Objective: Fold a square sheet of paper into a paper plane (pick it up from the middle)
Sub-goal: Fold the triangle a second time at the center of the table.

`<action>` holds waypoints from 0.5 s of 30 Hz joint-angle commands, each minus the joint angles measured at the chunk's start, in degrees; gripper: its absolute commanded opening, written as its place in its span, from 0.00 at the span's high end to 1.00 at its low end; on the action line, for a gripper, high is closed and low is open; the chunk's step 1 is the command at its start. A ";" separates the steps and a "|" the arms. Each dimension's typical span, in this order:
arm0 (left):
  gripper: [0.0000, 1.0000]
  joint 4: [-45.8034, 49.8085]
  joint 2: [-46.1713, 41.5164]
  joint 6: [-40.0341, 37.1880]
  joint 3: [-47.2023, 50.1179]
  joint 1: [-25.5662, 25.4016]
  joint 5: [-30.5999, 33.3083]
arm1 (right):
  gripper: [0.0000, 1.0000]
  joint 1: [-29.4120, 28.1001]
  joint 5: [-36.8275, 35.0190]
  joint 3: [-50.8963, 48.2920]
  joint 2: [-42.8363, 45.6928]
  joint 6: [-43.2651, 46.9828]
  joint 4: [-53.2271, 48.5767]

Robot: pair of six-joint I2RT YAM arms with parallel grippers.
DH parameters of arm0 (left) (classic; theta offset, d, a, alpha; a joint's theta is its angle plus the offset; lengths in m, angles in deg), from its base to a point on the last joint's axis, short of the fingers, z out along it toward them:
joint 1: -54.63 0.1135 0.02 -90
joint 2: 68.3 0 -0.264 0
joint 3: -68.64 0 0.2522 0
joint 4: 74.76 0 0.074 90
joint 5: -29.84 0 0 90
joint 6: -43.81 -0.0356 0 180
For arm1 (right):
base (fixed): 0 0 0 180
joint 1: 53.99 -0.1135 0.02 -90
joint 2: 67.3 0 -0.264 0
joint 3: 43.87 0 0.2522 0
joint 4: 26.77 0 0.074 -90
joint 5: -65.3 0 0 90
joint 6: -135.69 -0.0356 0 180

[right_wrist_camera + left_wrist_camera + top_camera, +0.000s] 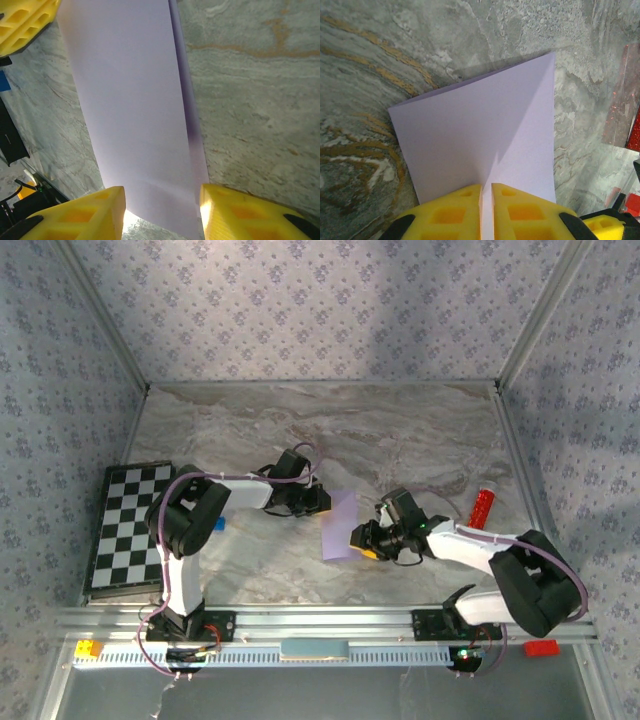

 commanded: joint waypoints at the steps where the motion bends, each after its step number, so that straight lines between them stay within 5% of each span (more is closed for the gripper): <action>1: 0.87 2.04 2.44 -1.47 0.50 0.11 -0.53 | 0.57 0.01 1.71 0.47 -0.44 -0.89 2.09; 15: 0.87 2.92 3.83 -4.02 -2.36 0.14 -2.59 | 0.60 4.61 6.75 1.52 -4.52 0.28 9.05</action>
